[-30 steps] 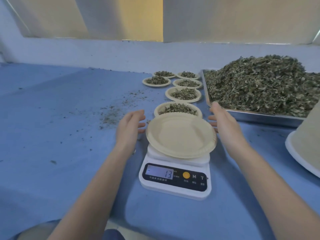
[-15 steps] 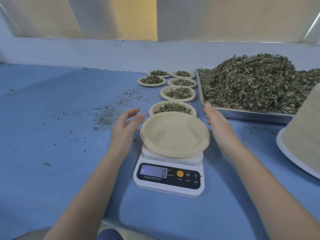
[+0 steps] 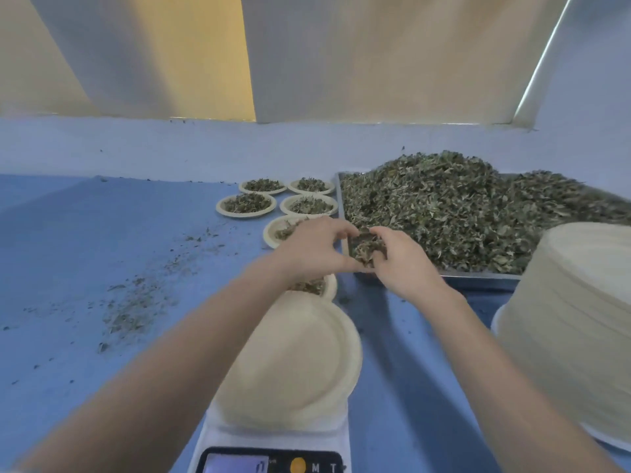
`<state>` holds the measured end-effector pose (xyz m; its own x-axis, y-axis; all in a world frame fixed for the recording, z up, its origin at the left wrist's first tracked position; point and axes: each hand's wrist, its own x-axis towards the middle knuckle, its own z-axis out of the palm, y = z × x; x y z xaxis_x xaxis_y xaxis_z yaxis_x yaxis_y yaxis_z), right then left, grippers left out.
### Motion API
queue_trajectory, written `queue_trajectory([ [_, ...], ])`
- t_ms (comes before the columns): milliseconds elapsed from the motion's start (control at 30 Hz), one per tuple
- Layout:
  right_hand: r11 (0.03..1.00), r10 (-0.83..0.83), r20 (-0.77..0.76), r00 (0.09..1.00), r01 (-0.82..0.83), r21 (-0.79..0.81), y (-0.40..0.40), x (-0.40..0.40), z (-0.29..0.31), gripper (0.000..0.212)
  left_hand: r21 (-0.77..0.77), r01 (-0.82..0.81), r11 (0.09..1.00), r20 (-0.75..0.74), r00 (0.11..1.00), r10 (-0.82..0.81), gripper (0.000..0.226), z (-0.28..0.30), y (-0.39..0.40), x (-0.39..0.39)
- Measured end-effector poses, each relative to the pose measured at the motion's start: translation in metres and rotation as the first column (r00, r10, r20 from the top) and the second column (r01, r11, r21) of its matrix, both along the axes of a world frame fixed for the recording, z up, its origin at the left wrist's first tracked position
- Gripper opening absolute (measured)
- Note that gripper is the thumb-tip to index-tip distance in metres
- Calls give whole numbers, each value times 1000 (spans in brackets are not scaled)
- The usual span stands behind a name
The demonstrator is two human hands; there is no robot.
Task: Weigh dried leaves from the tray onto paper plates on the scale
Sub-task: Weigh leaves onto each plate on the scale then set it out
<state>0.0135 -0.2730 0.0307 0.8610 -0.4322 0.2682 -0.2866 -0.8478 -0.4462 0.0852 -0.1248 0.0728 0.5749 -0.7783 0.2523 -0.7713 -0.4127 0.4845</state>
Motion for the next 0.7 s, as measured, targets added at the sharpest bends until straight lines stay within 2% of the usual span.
queue_trajectory([
  [100, 984, -179, -168, 969, 180, -12, -40, 18, 11, 49, 141, 39, 989, -57, 998, -31, 57, 5, -42, 21],
  [167, 978, -206, -247, 947, 208, -16, -58, 30, 15, 51, 263, 41, 964, -50, 998, -28, 58, 3, -67, 34],
  [200, 979, -205, -232, 951, 203, -29, -63, 36, 15, 52, 308, 34, 951, -35, 999, -25, 56, 1, -77, 40],
  [267, 971, -232, -98, 968, 224, -85, -71, 51, 16, 52, 367, 32, 930, -36, 999, -20, 54, -2, -94, 50],
  [333, 933, -290, 16, 957, 287, -217, -79, 67, 19, 52, 402, 36, 915, -69, 998, -9, 57, -6, -107, 61],
  [367, 908, -343, -1, 939, 331, -259, -83, 74, 21, 53, 407, 38, 913, -91, 996, -1, 59, -8, -113, 65],
  [467, 878, -471, -222, 854, 430, -211, -93, 86, 24, 59, 391, 32, 920, -140, 990, 25, 69, -12, -125, 76],
  [533, 932, -364, -334, 870, 343, -120, -95, 87, 20, 54, 397, 39, 917, -150, 988, 22, 69, -14, -131, 80],
  [600, 965, -152, -357, 922, 216, 147, -94, 80, 21, 47, 421, 46, 906, -142, 990, 16, 71, -15, -135, 84],
  [633, 962, -96, -348, 932, 177, 207, -93, 75, 22, 49, 437, 50, 898, -133, 991, 10, 73, -14, -137, 85],
  [700, 982, -127, -356, 926, 168, 89, -94, 69, 23, 60, 458, 69, 886, -135, 991, -7, 76, -14, -140, 86],
])
